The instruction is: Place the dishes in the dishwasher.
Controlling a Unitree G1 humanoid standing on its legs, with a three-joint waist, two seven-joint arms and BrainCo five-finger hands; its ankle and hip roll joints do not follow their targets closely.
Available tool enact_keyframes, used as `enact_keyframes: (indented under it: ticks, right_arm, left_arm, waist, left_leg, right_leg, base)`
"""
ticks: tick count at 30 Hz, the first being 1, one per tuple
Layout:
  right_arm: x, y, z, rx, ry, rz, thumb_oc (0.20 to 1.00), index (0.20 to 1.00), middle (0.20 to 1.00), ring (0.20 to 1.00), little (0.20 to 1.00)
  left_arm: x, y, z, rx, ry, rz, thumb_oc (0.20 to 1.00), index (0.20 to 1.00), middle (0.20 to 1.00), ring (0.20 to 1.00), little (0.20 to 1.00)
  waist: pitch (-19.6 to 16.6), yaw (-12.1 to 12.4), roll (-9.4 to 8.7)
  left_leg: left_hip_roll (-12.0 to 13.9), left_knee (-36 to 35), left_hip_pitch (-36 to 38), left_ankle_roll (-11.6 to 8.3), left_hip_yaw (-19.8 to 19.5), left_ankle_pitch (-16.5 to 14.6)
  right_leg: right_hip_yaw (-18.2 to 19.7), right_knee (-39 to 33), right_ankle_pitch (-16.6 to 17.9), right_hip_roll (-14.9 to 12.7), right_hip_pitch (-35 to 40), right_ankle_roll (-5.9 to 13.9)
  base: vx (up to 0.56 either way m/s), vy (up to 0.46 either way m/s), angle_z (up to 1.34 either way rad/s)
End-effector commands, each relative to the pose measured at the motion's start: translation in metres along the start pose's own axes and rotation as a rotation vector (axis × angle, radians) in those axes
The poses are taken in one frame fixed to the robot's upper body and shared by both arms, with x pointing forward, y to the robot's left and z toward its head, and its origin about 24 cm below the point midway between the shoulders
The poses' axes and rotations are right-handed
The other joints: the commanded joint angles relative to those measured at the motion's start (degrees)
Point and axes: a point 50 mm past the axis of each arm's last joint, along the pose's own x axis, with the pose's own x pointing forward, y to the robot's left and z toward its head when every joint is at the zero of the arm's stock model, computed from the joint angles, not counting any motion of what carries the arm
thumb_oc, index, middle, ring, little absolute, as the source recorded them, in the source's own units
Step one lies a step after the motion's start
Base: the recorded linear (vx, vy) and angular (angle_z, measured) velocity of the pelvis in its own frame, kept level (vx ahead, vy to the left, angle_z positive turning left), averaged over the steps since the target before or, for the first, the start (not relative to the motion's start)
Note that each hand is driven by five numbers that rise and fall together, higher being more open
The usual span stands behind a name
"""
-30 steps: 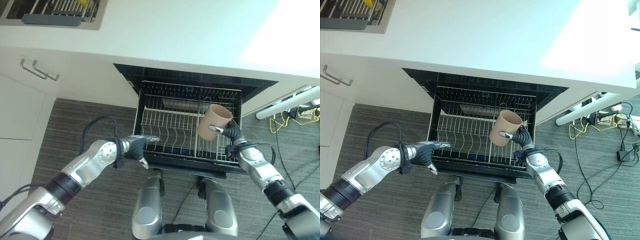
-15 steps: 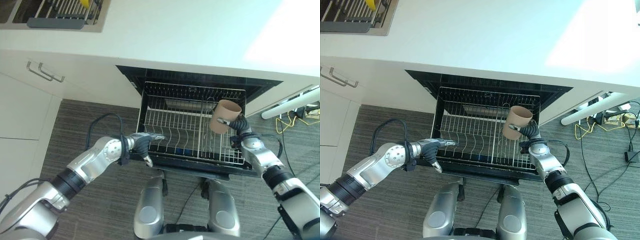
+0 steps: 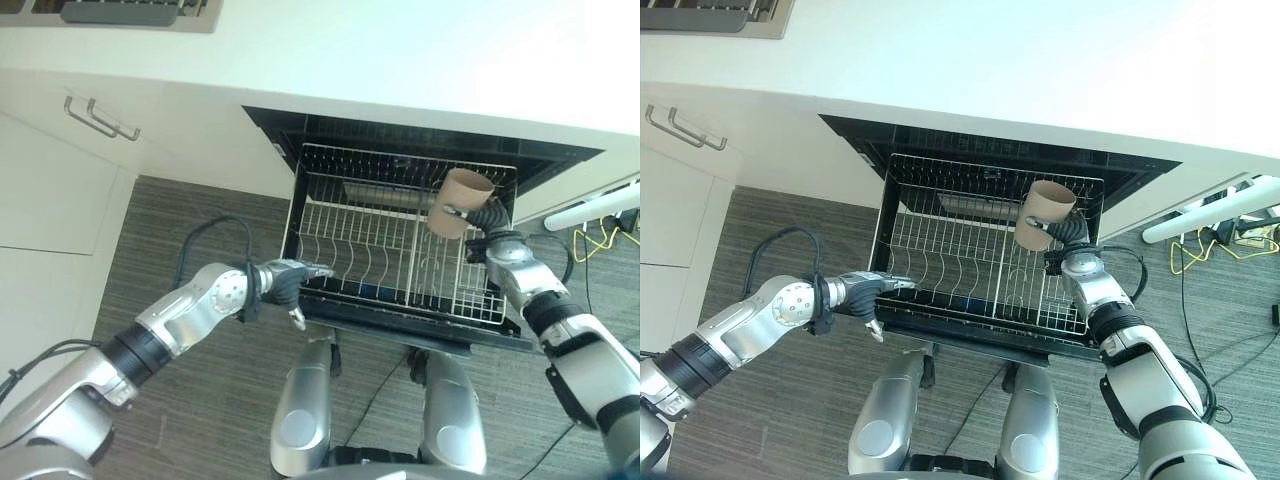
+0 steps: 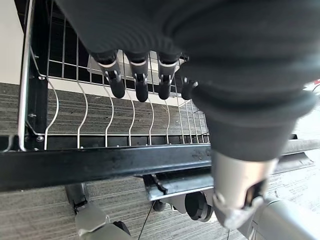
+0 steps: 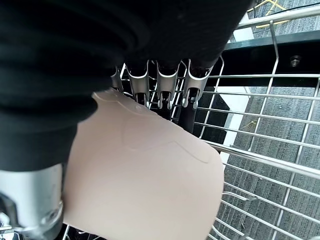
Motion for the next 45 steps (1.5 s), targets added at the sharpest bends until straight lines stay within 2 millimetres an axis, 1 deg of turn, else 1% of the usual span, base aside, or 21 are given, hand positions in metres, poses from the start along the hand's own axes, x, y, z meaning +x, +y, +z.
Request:
enact_keyframes:
  ticks: [1, 4, 10, 12, 15, 30, 33, 38, 40, 44, 45]
  right_arm:
    - [0.006, -0.009, 0.014, -0.028, -0.02, -0.017, 0.2, 0.2, 0.2, 0.2, 0.2]
    - [0.006, -0.006, 0.009, -0.041, 0.006, -0.01, 0.2, 0.2, 0.2, 0.2, 0.2]
    - [0.002, -0.004, -0.018, -0.065, 0.103, -0.04, 0.2, 0.2, 0.2, 0.2, 0.2]
    - [-0.001, -0.002, -0.032, -0.086, 0.142, -0.037, 0.2, 0.2, 0.2, 0.2, 0.2]
    - [-0.004, 0.001, -0.044, -0.105, 0.173, -0.032, 0.2, 0.2, 0.2, 0.2, 0.2]
    - [-0.015, 0.017, -0.068, -0.15, 0.231, 0.009, 0.2, 0.2, 0.2, 0.2, 0.2]
    - [-0.019, 0.02, -0.077, -0.16, 0.251, 0.023, 0.2, 0.2, 0.2, 0.2, 0.2]
    - [-0.029, 0.031, -0.092, -0.193, 0.273, 0.058, 0.2, 0.2, 0.2, 0.2, 0.2]
    - [-0.031, 0.032, -0.096, -0.205, 0.28, 0.055, 1.0, 1.0, 1.0, 1.0, 1.0]
    - [-0.034, 0.037, -0.098, -0.212, 0.285, 0.064, 1.0, 1.0, 1.0, 1.0, 1.0]
    - [-0.036, 0.038, -0.1, -0.215, 0.289, 0.067, 1.0, 1.0, 1.0, 1.0, 1.0]
  left_arm:
    - [-0.008, 0.016, 0.017, 0.045, -0.097, 0.064, 1.0, 1.0, 1.0, 1.0, 1.0]
    - [-0.008, 0.016, 0.019, 0.048, -0.109, 0.071, 1.0, 1.0, 1.0, 1.0, 1.0]
    - [-0.006, 0.011, 0.022, 0.048, -0.114, 0.088, 1.0, 1.0, 1.0, 1.0, 1.0]
    - [-0.005, 0.008, 0.022, 0.045, -0.115, 0.095, 1.0, 1.0, 1.0, 1.0, 1.0]
    - [-0.002, 0.001, 0.024, 0.048, -0.119, 0.102, 1.0, 1.0, 1.0, 1.0, 1.0]
    - [0.008, -0.017, 0.029, 0.05, -0.121, 0.129, 1.0, 1.0, 1.0, 1.0, 1.0]
    - [0.009, -0.021, 0.028, 0.048, -0.119, 0.132, 1.0, 1.0, 1.0, 1.0, 1.0]
    - [0.012, -0.029, 0.029, 0.037, -0.113, 0.144, 1.0, 1.0, 1.0, 1.0, 1.0]
    - [0.014, -0.031, 0.03, 0.036, -0.115, 0.145, 1.0, 1.0, 1.0, 1.0, 1.0]
    - [0.016, -0.031, 0.029, 0.033, -0.105, 0.152, 1.0, 1.0, 1.0, 1.0, 1.0]
    - [0.017, -0.033, 0.029, 0.029, -0.102, 0.15, 1.0, 1.0, 1.0, 1.0, 1.0]
  waist:
    - [-1.27, 1.69, 0.03]
    - [-1.27, 1.91, 0.6]
    - [-1.27, 1.87, 1.19]
    - [-1.27, 1.67, 1.36]
    - [-1.27, 1.63, 1.65]
    - [-1.27, 1.22, 2.27]
    - [-1.27, 1.01, 2.31]
    - [-1.27, 0.45, 2.2]
    - [-1.27, 0.32, 2.25]
    - [-1.27, -0.03, 2.1]
    - [-1.27, -0.1, 2.08]
  left_leg:
    - [-0.66, 8.88, -2.78, 1.35, 0.77, -8.36]
    - [-1.01, 8.88, -3.25, 1.37, 0.6, -8.34]
    - [-1.11, 8.57, -3.69, 1.53, 0.82, -8.23]
    - [-1.07, 8.38, -3.68, 1.56, 1.07, -8.14]
    - [-1.11, 8.35, -3.99, 1.62, 1.22, -8.04]
    - [-1.16, 8.5, -5.09, 1.51, 1.72, -7.75]
    - [-1.22, 8.46, -5.22, 1.55, 1.72, -7.71]
    - [-1.18, 8.57, -5.41, 1.52, 1.82, -7.66]
    - [-1.13, 8.68, -5.41, 1.45, 1.85, -7.7]
    - [-1.04, 9.15, -5.74, 1.33, 1.9, -7.86]
    - [-0.99, 9.42, -5.58, 1.24, 1.87, -8.29]
  right_leg:
    - [2.6, -7.37, 6.67, -1.45, -0.97, 3.49]
    - [2.76, -7.02, 6.56, -1.55, -1.7, 3.4]
    - [2.81, -6.54, 6.22, -1.58, -2.42, 3.32]
    - [2.77, -6.54, 6.25, -1.65, -2.54, 3.38]
    - [2.72, -6.52, 6.27, -1.7, -2.82, 3.4]
    - [2.66, -6.15, 6.07, -2.02, -3.87, 3.37]
    - [2.7, -5.93, 6.0, -2.02, -4.16, 3.34]
    - [2.82, -5.8, 5.77, -1.98, -4.27, 3.2]
    - [2.72, -5.72, 5.71, -2.09, -4.21, 3.16]
    - [2.72, -5.43, 5.47, -2.1, -4.39, 3.06]
    - [2.73, -5.15, 5.0, -2.09, -4.21, 3.07]
  base:
    - [0.0, 0.0, 0.0]
    - [0.0, 0.061, -0.01]
    - [-0.01, 0.025, -0.03]
    - [-0.01, 0.037, -0.03]
    - [-0.02, 0.026, -0.03]
    - [-0.01, 0.01, -0.02]
    - [0.0, 0.0, 0.0]
    - [0.01, 0.02, -0.02]
    - [0.0, 0.0, 0.0]
    - [0.0, 0.0, 0.0]
    - [0.0, 0.0, 0.0]
